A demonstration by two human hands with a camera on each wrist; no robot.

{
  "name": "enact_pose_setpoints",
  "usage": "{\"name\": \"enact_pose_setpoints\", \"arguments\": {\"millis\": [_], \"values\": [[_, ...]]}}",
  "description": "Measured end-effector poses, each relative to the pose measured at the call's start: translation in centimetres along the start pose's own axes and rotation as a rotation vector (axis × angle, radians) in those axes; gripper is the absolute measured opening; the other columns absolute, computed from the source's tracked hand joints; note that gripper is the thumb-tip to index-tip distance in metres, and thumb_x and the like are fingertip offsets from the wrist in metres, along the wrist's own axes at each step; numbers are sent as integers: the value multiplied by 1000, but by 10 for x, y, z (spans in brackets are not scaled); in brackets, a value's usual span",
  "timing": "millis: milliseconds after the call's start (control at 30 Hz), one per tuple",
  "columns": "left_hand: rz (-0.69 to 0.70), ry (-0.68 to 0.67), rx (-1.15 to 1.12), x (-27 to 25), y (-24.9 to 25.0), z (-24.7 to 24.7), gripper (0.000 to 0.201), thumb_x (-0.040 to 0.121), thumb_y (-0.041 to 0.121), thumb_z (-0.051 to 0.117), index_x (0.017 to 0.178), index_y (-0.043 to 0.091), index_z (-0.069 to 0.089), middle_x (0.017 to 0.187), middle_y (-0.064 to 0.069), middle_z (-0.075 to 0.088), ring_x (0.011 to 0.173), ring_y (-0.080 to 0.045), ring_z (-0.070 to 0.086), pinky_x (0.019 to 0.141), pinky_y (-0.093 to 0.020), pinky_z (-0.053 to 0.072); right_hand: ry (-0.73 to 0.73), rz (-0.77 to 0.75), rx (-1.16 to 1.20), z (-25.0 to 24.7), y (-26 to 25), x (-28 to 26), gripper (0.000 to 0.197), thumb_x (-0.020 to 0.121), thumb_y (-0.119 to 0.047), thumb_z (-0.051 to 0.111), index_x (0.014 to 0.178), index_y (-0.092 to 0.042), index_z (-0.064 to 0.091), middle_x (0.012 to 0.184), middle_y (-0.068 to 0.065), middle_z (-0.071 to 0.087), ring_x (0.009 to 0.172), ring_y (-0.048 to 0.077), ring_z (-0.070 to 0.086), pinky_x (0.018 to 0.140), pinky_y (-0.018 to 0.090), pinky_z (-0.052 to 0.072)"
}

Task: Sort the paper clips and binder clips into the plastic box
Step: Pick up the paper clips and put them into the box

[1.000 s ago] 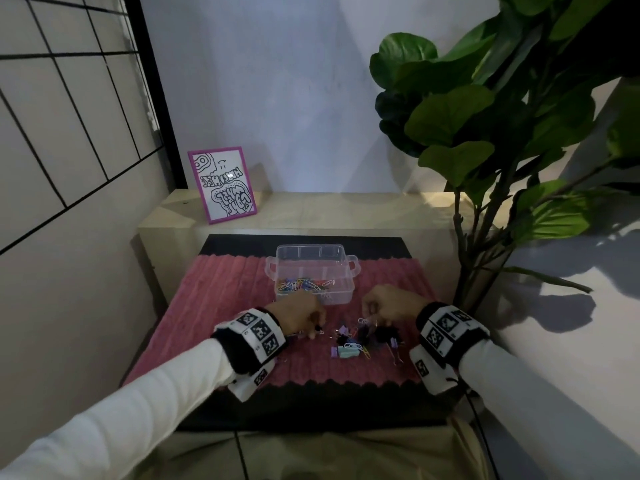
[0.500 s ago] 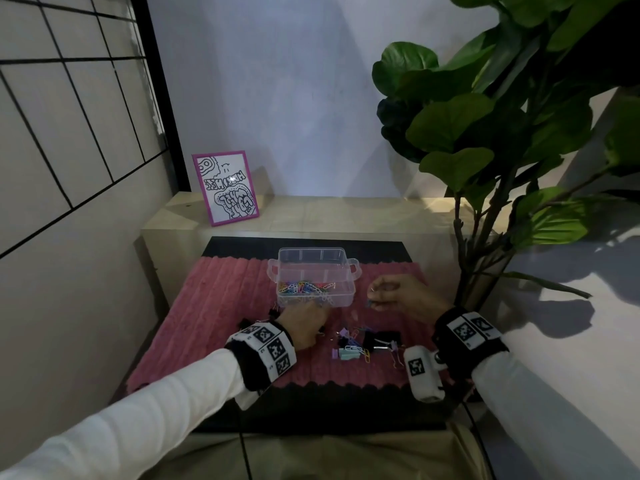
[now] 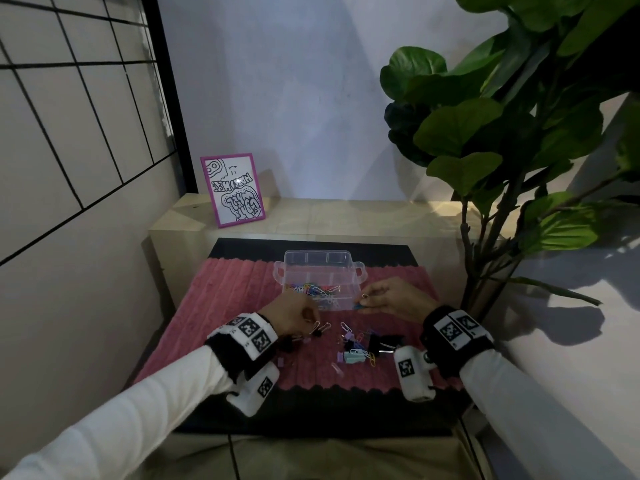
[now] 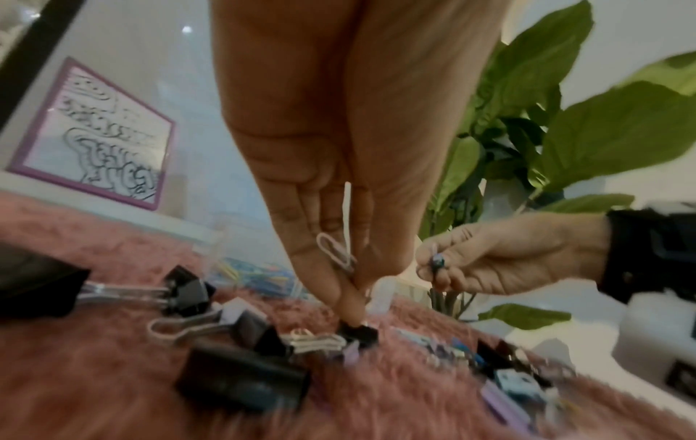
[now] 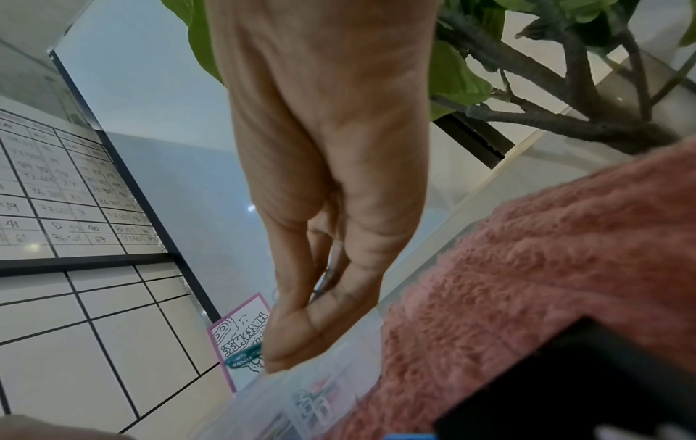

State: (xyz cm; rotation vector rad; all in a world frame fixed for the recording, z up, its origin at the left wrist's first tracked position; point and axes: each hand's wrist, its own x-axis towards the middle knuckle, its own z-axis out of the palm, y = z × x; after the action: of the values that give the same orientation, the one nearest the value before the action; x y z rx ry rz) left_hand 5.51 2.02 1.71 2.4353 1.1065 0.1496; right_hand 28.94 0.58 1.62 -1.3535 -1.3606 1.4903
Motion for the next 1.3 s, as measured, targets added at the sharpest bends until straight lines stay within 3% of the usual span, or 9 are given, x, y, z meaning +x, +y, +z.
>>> {"name": "enact_pose_setpoints", "arguments": {"millis": [100,233,400,567,667,800,933,1067,1300], "values": [[-92,-20,-220,-3,-7,-8,21,79,3,63,100,1,67,79,-3,70,57,5,62,54,-5,47,51,-85,-66,10,-11,11,13,83,10,55,94,11,62,88,13,66,80,19,68,76,22,57],[-183,-3,-432,-6,-13,-23,12,82,-2,60,93,0,65,57,9,66,50,1,63,54,-10,52,171,-169,-344,31,-31,34,17,82,5,60,98,8,65,98,20,69,91,27,66,90,33,52],[-160,168,-117,17,-15,-57,19,80,9,65,98,7,69,86,-1,69,72,-9,62,68,-15,48,87,-213,-850,50,-45,28,32,87,4,49,114,-6,64,121,8,63,110,17,59,84,16,41],[-157,199,-83,50,-19,-64,18,81,-1,61,97,0,67,98,-19,71,68,-14,65,60,-8,49,53,-328,-923,34,-35,-10,21,86,5,52,101,1,66,101,12,69,75,0,56,61,-4,38],[-151,102,7,56,-20,-60,19,85,8,59,102,7,69,107,-9,70,99,-19,64,88,-23,45,64,-238,-972,17,-23,-34,17,85,6,53,92,0,68,74,-3,64,54,-8,52,54,2,42],[-124,149,15,46,-19,-51,26,89,3,51,109,9,66,114,-6,68,103,-17,63,93,-19,41,99,-142,-932,9,-3,-63,20,83,6,52,82,-5,68,61,-9,58,52,-1,55,52,10,46],[1,266,-60,12,2,-34,23,89,4,50,103,7,67,104,-4,70,94,-15,66,83,-15,47,269,-93,-1117,14,28,-81,10,85,-18,55,78,-17,62,81,-2,65,78,17,61,71,33,47],[80,10,-119,-27,31,5,15,88,12,54,97,9,66,91,1,68,70,-5,60,67,-5,43,373,-144,-1113,28,42,-95,14,90,-18,50,90,-10,62,93,5,64,87,22,59,74,36,44],[-58,-89,63,-17,52,58,62,71,29,73,120,8,42,121,-12,52,111,-28,50,93,-40,44,66,-313,-1232,49,44,-78,42,86,-10,50,127,-20,49,116,2,49,108,17,47,88,36,48]]}}
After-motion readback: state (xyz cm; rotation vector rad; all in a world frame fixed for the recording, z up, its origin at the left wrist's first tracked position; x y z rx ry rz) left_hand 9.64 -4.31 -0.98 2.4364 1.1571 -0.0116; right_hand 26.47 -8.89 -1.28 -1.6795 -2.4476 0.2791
